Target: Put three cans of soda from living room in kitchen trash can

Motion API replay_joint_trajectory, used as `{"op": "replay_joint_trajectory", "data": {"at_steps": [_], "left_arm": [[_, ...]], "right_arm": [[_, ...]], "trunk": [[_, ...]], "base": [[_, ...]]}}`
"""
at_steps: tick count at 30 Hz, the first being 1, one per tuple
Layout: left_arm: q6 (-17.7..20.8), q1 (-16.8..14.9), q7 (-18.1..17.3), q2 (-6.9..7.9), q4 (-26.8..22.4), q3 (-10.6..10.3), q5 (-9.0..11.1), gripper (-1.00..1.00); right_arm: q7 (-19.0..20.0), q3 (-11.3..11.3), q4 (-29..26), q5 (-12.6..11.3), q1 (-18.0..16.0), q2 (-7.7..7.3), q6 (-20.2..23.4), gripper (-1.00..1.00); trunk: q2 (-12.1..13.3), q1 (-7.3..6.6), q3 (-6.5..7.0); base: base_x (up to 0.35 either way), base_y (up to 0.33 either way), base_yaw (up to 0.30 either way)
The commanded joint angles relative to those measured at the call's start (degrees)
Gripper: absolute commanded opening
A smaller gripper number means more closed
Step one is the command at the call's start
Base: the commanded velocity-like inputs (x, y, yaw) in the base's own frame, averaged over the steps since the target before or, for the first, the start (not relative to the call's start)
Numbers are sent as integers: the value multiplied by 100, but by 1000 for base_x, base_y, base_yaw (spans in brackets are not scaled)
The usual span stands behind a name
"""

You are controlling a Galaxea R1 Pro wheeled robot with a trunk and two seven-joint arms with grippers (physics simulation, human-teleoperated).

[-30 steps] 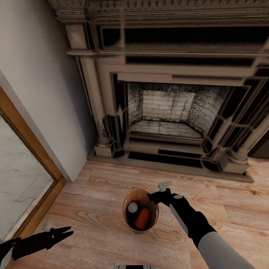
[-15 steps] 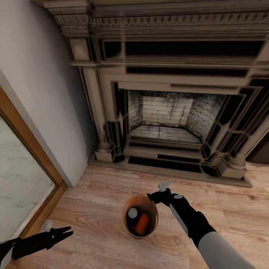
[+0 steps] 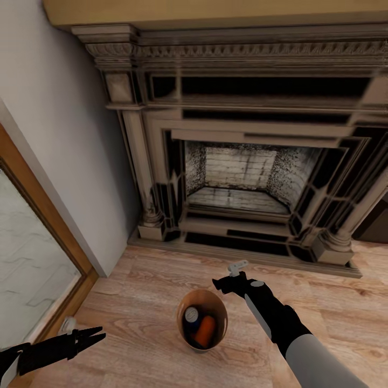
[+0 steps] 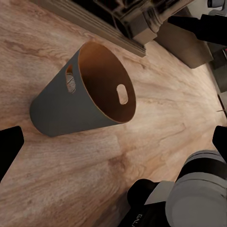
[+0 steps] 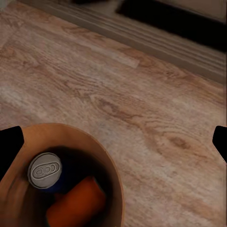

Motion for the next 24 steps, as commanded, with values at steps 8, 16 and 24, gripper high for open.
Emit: {"op": "replay_joint_trajectory", "data": {"at_steps": [8, 16, 24], "left_arm": [[0, 0, 16, -6, 0, 1, 0, 100], [0, 0, 42, -17, 3, 2, -4, 100], [0, 0, 57, -25, 2, -6, -9, 100]], "right_arm": [[-6, -4, 18, 0, 0, 0, -2, 100], [-13, -17, 53, -3, 5, 0, -2, 100], [-11, -18, 412, -10, 17, -3, -2, 100]], "trunk": [[323, -176, 220], [643, -352, 439], [964, -528, 658]], "base": [[0, 0, 0], [0, 0, 0], [0, 0, -20]]}}
